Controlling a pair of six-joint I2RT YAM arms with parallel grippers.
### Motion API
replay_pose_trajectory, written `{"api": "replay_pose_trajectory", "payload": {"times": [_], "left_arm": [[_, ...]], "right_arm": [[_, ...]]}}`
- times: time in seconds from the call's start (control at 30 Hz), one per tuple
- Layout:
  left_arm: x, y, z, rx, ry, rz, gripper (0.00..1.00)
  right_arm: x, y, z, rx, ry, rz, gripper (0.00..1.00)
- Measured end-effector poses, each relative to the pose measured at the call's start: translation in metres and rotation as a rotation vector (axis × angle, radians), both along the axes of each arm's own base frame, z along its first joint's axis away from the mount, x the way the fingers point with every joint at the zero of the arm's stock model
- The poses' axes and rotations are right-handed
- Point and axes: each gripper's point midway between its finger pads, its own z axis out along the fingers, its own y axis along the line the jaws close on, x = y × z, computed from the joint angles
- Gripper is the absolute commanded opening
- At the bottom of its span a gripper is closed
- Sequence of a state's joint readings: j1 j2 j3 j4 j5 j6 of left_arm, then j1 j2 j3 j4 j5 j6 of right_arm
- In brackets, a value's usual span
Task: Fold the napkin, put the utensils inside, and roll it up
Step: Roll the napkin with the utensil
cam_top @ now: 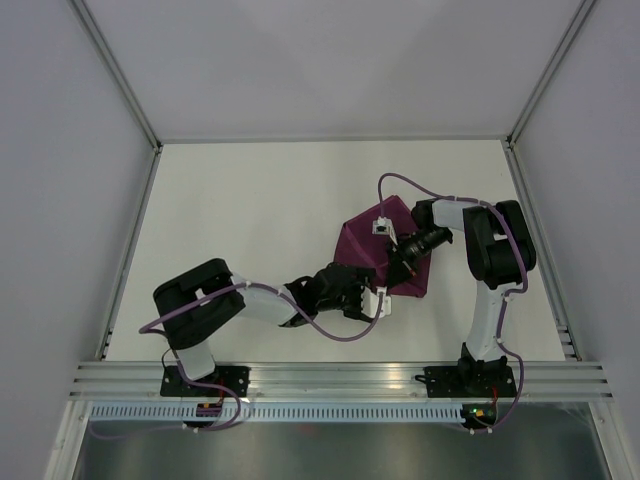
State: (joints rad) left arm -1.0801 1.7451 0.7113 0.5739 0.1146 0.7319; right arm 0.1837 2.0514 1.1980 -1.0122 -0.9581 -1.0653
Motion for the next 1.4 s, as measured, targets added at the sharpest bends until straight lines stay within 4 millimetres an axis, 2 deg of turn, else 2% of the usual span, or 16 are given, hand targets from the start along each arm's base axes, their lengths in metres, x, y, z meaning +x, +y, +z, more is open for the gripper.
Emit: {"api": "replay_pose_trajectory", "payload": {"times": [0.13, 0.2, 0.33, 0.43, 0.7, 1.1, 1.13, 1.27, 1.33, 1.4], "left_arm": [[0.001, -0.003, -0.013, 0.033, 0.004, -0.012, 0.75], [0.002, -0.006, -0.017, 0.043, 0.003, -0.017, 0.67], [0.006, -0.013, -0.020, 0.059, -0.003, -0.030, 0.60], [0.009, -0.017, -0.022, 0.073, -0.010, -0.037, 0.49], [0.013, -0.026, -0.027, 0.121, 0.003, -0.046, 0.39], [0.011, -0.029, -0.032, 0.226, 0.070, -0.061, 0.09], [0.011, -0.030, -0.032, 0.234, 0.076, -0.061, 0.04], [0.012, -0.035, -0.031, 0.268, 0.129, -0.047, 0.02], [0.014, -0.039, -0.029, 0.277, 0.159, -0.030, 0.02], [0.015, -0.041, -0.029, 0.285, 0.189, -0.011, 0.02]], "right_arm": [[0.000, 0.000, 0.000, 0.004, 0.009, -0.004, 0.00], [0.000, 0.000, 0.000, 0.005, 0.010, -0.005, 0.00], [0.000, 0.000, 0.000, 0.005, 0.011, -0.005, 0.00], [0.000, 0.000, 0.000, 0.005, 0.010, -0.006, 0.00], [0.000, 0.000, 0.000, 0.006, 0.010, -0.007, 0.01], [0.001, -0.004, 0.001, 0.007, -0.005, -0.016, 0.01], [0.001, -0.004, 0.001, 0.005, -0.012, -0.015, 0.02], [0.002, -0.008, 0.003, -0.012, -0.050, -0.009, 0.30], [0.004, -0.011, 0.006, -0.023, -0.068, -0.018, 0.39], [0.008, -0.015, 0.010, -0.032, -0.104, -0.027, 0.44]]}}
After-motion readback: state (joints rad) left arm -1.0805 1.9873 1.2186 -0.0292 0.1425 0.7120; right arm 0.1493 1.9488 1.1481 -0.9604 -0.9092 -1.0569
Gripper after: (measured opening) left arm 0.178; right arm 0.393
